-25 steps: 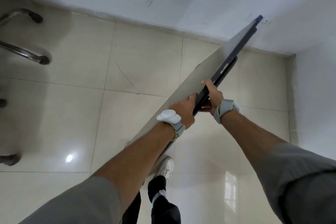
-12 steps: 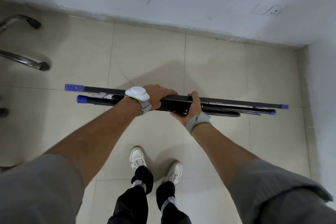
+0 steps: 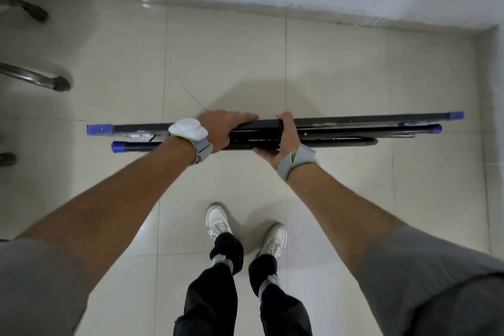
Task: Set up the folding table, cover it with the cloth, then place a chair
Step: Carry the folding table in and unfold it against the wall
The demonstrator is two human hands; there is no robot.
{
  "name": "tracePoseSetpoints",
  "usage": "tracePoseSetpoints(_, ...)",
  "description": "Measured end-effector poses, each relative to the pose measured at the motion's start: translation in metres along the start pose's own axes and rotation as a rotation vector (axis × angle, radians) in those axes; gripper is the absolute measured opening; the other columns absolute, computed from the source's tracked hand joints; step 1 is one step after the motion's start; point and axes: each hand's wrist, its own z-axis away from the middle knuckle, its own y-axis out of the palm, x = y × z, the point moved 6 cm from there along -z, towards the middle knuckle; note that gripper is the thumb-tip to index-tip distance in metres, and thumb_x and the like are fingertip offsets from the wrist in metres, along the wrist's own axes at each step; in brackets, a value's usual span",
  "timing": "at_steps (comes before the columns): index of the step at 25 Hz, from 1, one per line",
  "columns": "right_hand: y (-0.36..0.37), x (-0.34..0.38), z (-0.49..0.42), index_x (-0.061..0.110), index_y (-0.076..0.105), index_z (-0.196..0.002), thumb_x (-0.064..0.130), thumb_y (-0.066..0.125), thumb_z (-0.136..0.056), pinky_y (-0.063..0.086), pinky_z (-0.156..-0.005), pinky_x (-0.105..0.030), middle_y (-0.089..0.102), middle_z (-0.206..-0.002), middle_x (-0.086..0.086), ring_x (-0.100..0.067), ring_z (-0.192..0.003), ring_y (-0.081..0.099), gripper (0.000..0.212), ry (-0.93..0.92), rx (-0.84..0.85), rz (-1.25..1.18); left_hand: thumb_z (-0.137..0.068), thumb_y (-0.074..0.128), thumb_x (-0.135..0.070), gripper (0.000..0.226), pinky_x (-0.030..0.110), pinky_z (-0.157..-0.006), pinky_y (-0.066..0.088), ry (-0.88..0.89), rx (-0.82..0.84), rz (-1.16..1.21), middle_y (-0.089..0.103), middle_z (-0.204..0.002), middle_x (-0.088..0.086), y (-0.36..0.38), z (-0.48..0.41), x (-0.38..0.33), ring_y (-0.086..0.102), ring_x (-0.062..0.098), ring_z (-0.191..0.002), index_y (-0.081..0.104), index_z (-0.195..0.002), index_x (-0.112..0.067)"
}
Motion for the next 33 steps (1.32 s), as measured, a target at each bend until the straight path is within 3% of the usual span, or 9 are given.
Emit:
tracePoseSetpoints(2, -0.007, 0.0, 0.005, 0.016, 0.064, -0.112, 0.065, 0.073, -0.07, 0.06, -0.082, -0.048, 0.067, -0.112, -0.008, -0.03, -0.099, 0.066, 0.065, -0.014, 0.015, 0.058, -0.097, 0.05, -0.032, 0.063, 0.057, -0.111, 0.028, -0.156, 0.023, -0.191, 0.029, -0.161, 0.0, 0.008, -0.007, -0.002, 0.029, 0.028, -0.147, 0.023, -0.154, -0.032)
tracePoseSetpoints(4, -0.023, -0.003, 0.01, 0.019, 0.057, -0.12, 0.075, 0.062, -0.074, 0.06, -0.08, -0.048, 0.057, -0.121, -0.005, -0.032, -0.105, 0.061, 0.073, -0.096, -0.093, 0.255, -0.095, 0.026, -0.068, 0.075, 0.072, -0.113, 0.003, -0.336, -0.052, -0.291, 0.016, -0.164, 0.007, 0.007, -0.012, -0.009, 0.009, 0.032, -0.152, 0.021, -0.154, -0.023)
tracePoseSetpoints(7, -0.045, 0.013, 0.021, 0.016, 0.054, -0.126, 0.062, 0.053, -0.086, 0.05, -0.081, -0.04, 0.049, -0.126, -0.008, -0.033, -0.114, 0.052, 0.061, -0.731, -0.338, 0.945, -0.08, -0.001, -0.086, 0.103, 0.074, -0.112, -0.001, -0.422, -0.203, -0.229, 0.016, -0.164, 0.012, -0.001, -0.013, -0.022, 0.007, 0.036, -0.152, 0.027, -0.153, -0.019)
tracePoseSetpoints(10, -0.044, 0.003, 0.011, 0.017, 0.053, -0.134, 0.048, 0.062, -0.084, 0.048, -0.088, -0.044, 0.046, -0.13, -0.01, -0.032, -0.122, 0.043, 0.059, -1.133, -0.153, 1.477, -0.083, -0.001, -0.082, 0.099, 0.073, -0.112, 0.004, -0.487, -0.295, -0.237, 0.017, -0.164, 0.013, 0.001, -0.015, -0.022, 0.008, 0.037, -0.152, 0.03, -0.152, -0.018)
tracePoseSetpoints(14, -0.057, -0.009, 0.004, 0.018, 0.047, -0.141, 0.048, 0.062, -0.077, 0.046, -0.095, -0.048, 0.047, -0.125, -0.009, -0.033, -0.122, 0.04, 0.072, -1.177, -0.118, 1.598, -0.086, 0.008, -0.081, 0.093, 0.072, -0.113, 0.005, -0.495, -0.323, -0.231, 0.018, -0.164, 0.01, 0.005, -0.015, -0.023, 0.009, 0.034, -0.152, 0.029, -0.152, -0.019)
tracePoseSetpoints(19, -0.071, 0.012, 0.005, 0.02, 0.057, -0.129, 0.047, 0.06, -0.078, 0.037, -0.103, -0.056, 0.045, -0.137, -0.012, -0.035, -0.124, 0.041, 0.058, -1.321, -0.152, 1.7, -0.084, 0.009, -0.082, 0.093, 0.072, -0.113, 0.005, -0.539, -0.263, -0.244, 0.022, -0.162, 0.009, 0.013, -0.006, -0.028, 0.009, 0.033, -0.152, 0.036, -0.147, -0.019)
tracePoseSetpoints(28, -0.088, -0.013, 0.009, 0.013, 0.062, -0.115, 0.045, 0.068, -0.069, 0.029, -0.109, -0.062, 0.051, -0.122, -0.008, -0.033, -0.12, 0.043, 0.057, -1.303, -0.012, 1.542, -0.083, 0.014, -0.087, 0.1, 0.068, -0.115, -0.006, -0.677, -0.24, -0.142, 0.017, -0.163, 0.012, -0.001, -0.018, -0.027, 0.005, 0.035, -0.152, 0.029, -0.152, -0.016)
tracePoseSetpoints(31, -0.109, 0.002, -0.001, 0.015, 0.054, -0.131, 0.057, 0.062, -0.073, 0.032, -0.105, -0.067, 0.048, -0.135, -0.009, -0.033, -0.126, 0.04, 0.072, -1.329, -0.057, 1.555, -0.078, 0.015, -0.091, 0.106, 0.067, -0.116, -0.006, -0.681, -0.234, -0.141, 0.018, -0.163, 0.012, -0.004, -0.017, -0.03, 0.005, 0.034, -0.152, 0.027, -0.153, -0.017)
tracePoseSetpoints(33, -0.113, 0.012, -0.022, 0.024, 0.047, -0.139, 0.073, 0.051, -0.075, 0.017, -0.11, -0.072, 0.045, -0.145, -0.004, -0.035, -0.14, 0.031, 0.081, -1.203, -0.157, 1.646, -0.076, 0.014, -0.092, 0.108, 0.068, -0.116, -0.006, -0.691, -0.23, -0.158, 0.019, -0.163, 0.012, -0.003, -0.017, -0.029, 0.006, 0.034, -0.152, 0.026, -0.153, -0.018)
